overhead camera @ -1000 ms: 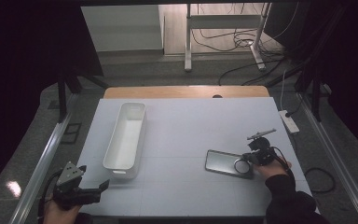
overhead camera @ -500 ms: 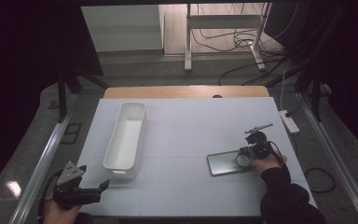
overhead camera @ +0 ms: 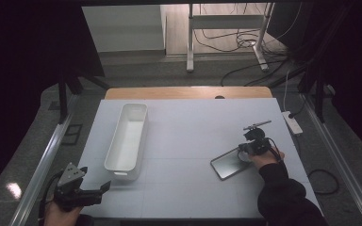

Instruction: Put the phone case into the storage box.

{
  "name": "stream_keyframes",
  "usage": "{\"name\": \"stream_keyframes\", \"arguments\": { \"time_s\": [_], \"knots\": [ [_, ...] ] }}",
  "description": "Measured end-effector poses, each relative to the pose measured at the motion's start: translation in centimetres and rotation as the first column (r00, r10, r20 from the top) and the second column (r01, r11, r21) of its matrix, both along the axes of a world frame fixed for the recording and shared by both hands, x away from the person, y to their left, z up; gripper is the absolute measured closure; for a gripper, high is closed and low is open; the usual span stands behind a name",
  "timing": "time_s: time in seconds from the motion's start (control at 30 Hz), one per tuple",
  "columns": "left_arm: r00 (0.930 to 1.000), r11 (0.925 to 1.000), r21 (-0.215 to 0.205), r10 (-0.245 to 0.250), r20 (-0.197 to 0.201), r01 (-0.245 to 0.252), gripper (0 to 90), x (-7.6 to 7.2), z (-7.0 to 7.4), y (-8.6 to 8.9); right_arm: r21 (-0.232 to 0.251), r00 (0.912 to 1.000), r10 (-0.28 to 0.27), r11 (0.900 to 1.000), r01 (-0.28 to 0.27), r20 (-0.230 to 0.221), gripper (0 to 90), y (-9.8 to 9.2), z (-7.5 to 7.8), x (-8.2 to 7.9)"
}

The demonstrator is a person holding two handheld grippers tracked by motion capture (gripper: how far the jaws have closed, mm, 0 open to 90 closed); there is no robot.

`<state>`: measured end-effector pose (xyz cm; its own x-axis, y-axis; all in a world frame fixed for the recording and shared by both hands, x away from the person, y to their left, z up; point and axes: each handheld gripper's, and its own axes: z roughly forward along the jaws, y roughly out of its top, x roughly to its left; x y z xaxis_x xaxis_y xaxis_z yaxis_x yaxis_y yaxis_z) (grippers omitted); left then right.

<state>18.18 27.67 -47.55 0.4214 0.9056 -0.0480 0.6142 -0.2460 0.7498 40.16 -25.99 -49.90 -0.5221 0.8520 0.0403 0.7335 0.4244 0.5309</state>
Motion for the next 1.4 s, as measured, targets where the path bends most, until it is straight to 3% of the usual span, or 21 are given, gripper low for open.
{"name": "stream_keyframes", "arguments": {
  "time_s": [0.77,1.13,1.4],
  "knots": [
    [1.0,1.0,-0.004,0.002,0.0,-0.002,3.0,0.0,0.0,0.0,0.004,0.9968,0.078,0.997,-0.078,0.014,90.0,4.0,-0.4,1.4],
    [1.0,1.0,-0.005,0.001,0.0,-0.001,3.0,0.0,0.0,0.0,0.013,0.9877,0.156,0.988,-0.156,0.005,90.0,6.6,-0.6,1.2],
    [1.0,1.0,-0.004,0.002,0.001,-0.002,3.0,0.0,0.0,0.1,0.026,0.9868,0.161,0.987,-0.161,0.02,90.0,5.4,0.5,0.0]
  ]
}}
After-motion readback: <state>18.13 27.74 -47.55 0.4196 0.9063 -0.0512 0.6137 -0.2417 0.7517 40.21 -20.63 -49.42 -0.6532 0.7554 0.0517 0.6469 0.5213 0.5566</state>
